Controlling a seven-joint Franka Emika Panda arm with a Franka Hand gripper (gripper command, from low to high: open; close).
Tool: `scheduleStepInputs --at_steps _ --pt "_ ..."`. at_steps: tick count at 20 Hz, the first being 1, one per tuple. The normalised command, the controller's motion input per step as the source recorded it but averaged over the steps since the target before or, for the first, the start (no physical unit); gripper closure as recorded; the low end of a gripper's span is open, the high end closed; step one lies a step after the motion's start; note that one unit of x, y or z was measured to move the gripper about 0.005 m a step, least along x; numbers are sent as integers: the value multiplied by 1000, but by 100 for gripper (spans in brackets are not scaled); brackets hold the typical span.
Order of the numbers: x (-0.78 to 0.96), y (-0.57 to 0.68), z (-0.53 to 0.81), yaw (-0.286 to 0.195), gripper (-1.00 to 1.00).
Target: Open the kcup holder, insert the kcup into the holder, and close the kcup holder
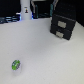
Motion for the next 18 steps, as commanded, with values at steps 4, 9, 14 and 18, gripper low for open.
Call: scheduleStepInputs --at_steps 4,9,14,18 --pt "-241 493 115 -163 -100" --pt "-293 525 34 -207 -100" --pt "-297 547 4 -224 -100" --pt "-314 537 -71 -217 -100"
